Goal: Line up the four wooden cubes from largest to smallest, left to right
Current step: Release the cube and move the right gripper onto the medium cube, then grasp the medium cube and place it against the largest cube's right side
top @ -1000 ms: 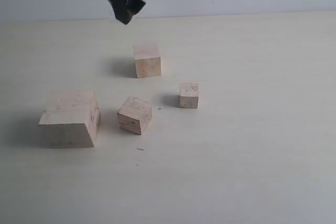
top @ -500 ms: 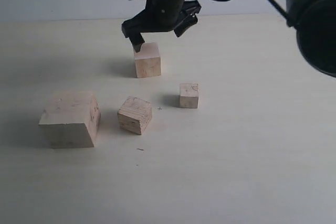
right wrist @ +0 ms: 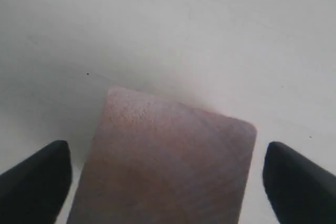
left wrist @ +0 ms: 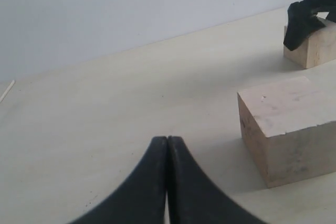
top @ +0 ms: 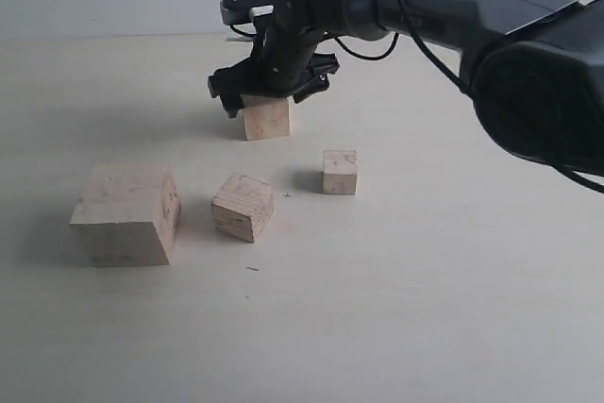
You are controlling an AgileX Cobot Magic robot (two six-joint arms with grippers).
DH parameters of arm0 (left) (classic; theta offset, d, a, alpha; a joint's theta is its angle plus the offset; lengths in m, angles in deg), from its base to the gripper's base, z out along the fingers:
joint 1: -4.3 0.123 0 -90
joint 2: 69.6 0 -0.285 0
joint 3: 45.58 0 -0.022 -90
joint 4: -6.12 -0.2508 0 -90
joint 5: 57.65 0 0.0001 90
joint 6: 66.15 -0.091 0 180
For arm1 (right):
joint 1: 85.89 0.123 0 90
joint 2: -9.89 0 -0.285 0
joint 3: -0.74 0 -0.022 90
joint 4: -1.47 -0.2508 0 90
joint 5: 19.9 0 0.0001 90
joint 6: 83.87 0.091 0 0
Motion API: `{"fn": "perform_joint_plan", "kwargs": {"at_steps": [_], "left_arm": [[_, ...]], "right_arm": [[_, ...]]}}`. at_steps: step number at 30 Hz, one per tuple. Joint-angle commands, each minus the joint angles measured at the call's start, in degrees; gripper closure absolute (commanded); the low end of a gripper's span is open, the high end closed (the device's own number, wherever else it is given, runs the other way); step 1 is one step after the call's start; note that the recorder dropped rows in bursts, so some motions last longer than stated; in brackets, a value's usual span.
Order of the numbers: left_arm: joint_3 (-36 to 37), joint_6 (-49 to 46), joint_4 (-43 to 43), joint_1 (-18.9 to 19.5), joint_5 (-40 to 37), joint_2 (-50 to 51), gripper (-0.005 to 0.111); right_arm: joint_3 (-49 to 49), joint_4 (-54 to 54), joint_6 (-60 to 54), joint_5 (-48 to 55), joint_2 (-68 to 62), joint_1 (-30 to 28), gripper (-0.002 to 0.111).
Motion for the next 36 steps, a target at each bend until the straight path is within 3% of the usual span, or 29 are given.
{"fn": "perform_joint_plan", "kwargs": {"at_steps": [1,2,5,8,11,14,21,29,33,36], "left_arm": [[0.19,-0.11,0.58,0.18,0.38,-0.36,0.107],[0.19,-0.11,0.58,0.18,0.38,-0.36,0.107],[0.19,-0.11,0.58,0.18,0.38,-0.36,0.107],[0.19,-0.11,0.58,0.18,0.38,-0.36,0.107],[0.19,-0.11,0.58,0.18,0.38,-0.36,0.107],[0.19,-0.11,0.58,0.18,0.38,-0.36,0.107],[0.19,-0.11,0.58,0.18,0.38,-0.36,0.107],[0.19,-0.11,0.58,0.18,0.38,-0.36,0.107],[0.19,-0.11,0.58,0.18,0.38,-0.36,0.107],[0.19,-0.11,0.58,0.18,0.38,-0.36,0.107]], "right_arm": [[0.13,0.29,-2.28,0.24,1.57,-0.35,0.087],[0.13,0.29,-3.58,1.21,2.80,-0.35,0.107],[0.13,-1.02,-13.18,8.97,12.91,-0.11,0.108],[-0.91,-15.13,-30.14,16.93,21.84,0.81,0.108],[-9.88,-31.88,-51.38,20.84,26.24,3.26,0.108],[-19.34,-33.85,-62.26,21.33,26.45,6.84,0.108],[-30.81,-33.71,-64.66,19.76,26.05,8.46,0.108],[-34.66,-30.82,-65.88,5.67,21.97,8.46,0.108],[-34.66,-23.63,-63.68,0.90,19.35,8.46,0.108],[-34.66,-13.62,-55.88,-4.61,18.99,8.46,0.108]]}}
